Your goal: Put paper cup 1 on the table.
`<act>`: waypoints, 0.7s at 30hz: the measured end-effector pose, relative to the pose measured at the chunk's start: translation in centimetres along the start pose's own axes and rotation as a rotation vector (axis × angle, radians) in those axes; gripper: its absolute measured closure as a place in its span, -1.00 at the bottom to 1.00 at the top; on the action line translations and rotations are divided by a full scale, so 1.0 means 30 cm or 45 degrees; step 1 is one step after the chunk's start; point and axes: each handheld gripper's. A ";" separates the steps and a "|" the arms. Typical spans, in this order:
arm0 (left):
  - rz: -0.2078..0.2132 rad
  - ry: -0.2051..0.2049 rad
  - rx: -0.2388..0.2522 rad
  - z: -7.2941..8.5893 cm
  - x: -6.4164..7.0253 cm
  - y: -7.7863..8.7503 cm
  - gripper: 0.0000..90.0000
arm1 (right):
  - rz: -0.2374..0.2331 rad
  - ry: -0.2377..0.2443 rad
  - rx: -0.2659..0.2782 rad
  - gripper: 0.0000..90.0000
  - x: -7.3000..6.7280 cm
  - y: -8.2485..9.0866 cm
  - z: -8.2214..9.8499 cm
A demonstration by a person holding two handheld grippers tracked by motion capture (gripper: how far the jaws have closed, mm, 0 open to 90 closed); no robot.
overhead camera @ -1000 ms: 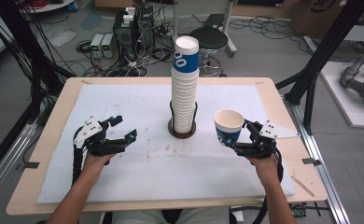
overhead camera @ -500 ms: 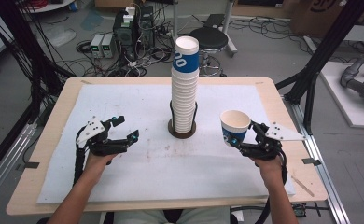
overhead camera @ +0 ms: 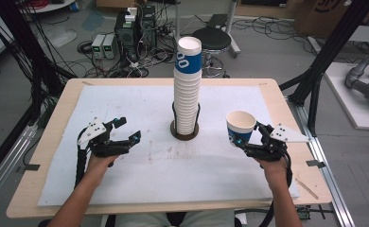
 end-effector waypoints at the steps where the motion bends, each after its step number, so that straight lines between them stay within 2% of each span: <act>1: -0.009 0.002 0.001 0.000 0.001 -0.001 -0.64 | 0.008 0.001 -0.002 -0.41 0.002 -0.002 0.001; 5: -0.021 -0.012 -0.009 0.004 0.005 -0.010 -0.63 | 0.041 -0.015 -0.011 -0.41 0.022 -0.015 0.008; 8: -0.008 -0.007 -0.019 0.008 0.009 -0.023 -0.63 | 0.070 -0.032 -0.021 -0.41 0.039 -0.031 0.018; 12: -0.003 -0.009 -0.024 0.009 0.009 -0.030 -0.63 | 0.139 -0.043 -0.049 -0.41 0.067 -0.060 0.037; 17: -0.003 -0.002 -0.021 0.009 0.006 -0.029 -0.63 | 0.210 -0.099 -0.072 -0.41 0.104 -0.101 0.061; 21: -0.002 -0.002 -0.019 0.010 0.008 -0.031 -0.63 | 0.269 -0.109 -0.124 -0.41 0.123 -0.136 0.085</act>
Point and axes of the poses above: each handheld gripper's, and its own axes: y roughly backward along the jaws, z roughly out of its underside, x roughly to its right, and after that the axes turned 12 degrees about z, right-handed
